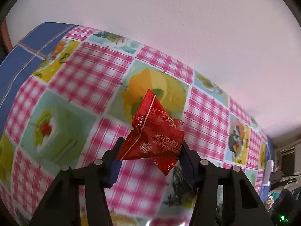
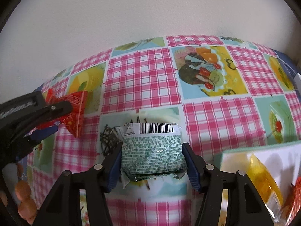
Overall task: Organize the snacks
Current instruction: 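Carry the green-white pouch and red candy bag over the tray with both tools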
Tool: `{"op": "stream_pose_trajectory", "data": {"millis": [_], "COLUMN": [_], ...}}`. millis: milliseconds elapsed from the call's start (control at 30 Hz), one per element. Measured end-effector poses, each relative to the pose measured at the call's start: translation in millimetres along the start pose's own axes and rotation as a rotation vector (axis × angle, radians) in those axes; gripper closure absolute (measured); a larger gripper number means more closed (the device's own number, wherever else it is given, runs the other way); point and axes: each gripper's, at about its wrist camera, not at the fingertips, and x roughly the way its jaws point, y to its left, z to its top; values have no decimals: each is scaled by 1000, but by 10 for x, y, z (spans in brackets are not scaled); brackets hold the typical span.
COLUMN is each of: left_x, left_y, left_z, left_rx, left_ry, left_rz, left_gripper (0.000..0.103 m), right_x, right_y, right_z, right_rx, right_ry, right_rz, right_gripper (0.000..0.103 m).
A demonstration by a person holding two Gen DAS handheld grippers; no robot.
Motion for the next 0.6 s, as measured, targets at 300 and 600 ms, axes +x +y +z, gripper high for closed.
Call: {"op": "stream_pose_trajectory", "data": {"millis": [300,600], "left_x": [-1082,-1574], "left_y": [415,659], "left_z": [-514,-1201], "left_rx": [-119,-207], "left_ry": [-41,-49], "left_rz": [1,-44], "left_gripper": [46,46], "right_x": [-687,-1252], "right_y": [-20,-202], "right_z": [-159,-557], "right_rx": [8,28], "right_ry": [6,-9], "right_rz": [0,-6], "right_gripper": [40,40]}}
